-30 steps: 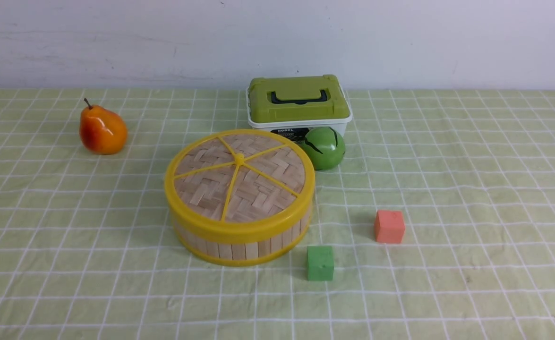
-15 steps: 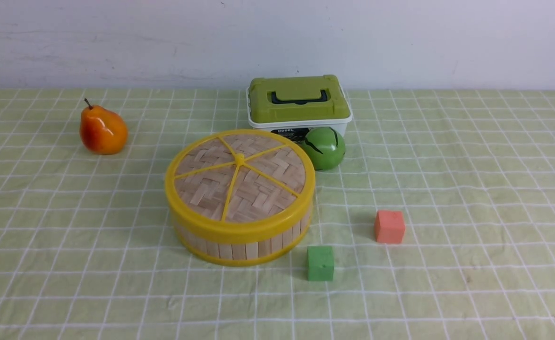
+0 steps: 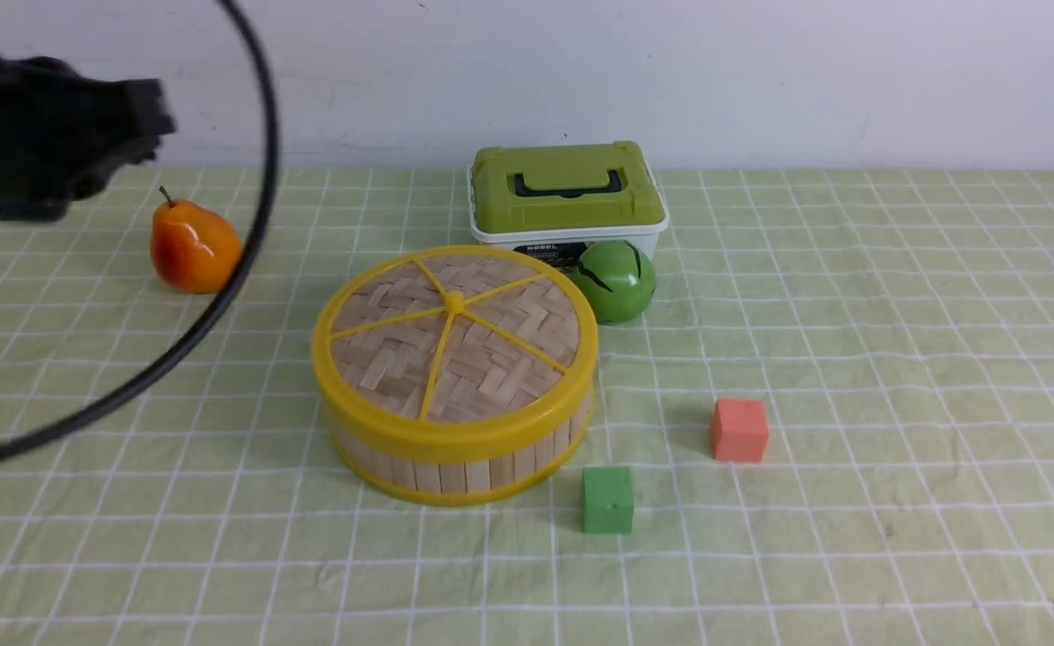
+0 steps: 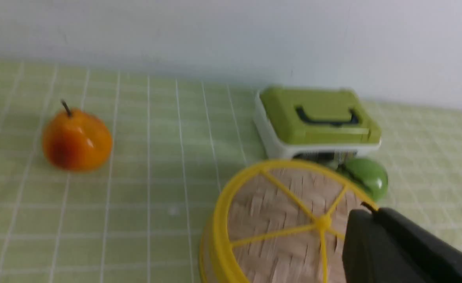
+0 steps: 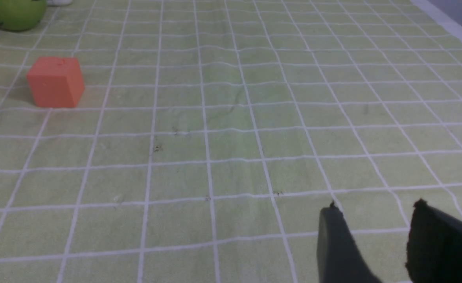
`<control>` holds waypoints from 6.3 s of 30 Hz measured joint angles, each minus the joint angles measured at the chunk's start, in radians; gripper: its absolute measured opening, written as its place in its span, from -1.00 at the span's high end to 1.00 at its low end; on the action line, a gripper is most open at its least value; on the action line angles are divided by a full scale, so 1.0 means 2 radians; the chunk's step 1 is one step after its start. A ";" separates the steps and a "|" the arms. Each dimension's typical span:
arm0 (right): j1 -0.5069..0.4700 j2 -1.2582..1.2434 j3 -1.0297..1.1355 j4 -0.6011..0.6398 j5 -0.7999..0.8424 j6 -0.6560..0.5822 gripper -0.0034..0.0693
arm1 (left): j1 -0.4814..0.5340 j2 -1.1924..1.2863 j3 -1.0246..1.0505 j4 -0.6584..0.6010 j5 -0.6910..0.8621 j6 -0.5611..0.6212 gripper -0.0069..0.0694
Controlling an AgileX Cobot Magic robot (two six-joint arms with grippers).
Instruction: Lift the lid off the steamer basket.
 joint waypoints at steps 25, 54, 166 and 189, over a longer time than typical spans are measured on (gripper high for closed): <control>0.000 0.000 0.000 0.000 0.000 0.000 0.25 | -0.151 0.407 -0.422 0.176 0.310 -0.052 0.06; 0.000 0.000 0.000 0.000 0.000 0.000 0.25 | -0.143 0.413 -0.442 0.247 0.308 -0.059 0.54; 0.000 0.000 0.000 0.000 0.000 0.000 0.25 | 0.050 -0.608 0.580 0.117 -0.040 -0.018 0.85; 0.000 0.000 0.000 0.000 0.000 0.000 0.24 | 0.049 -0.608 0.580 0.113 -0.040 -0.008 0.85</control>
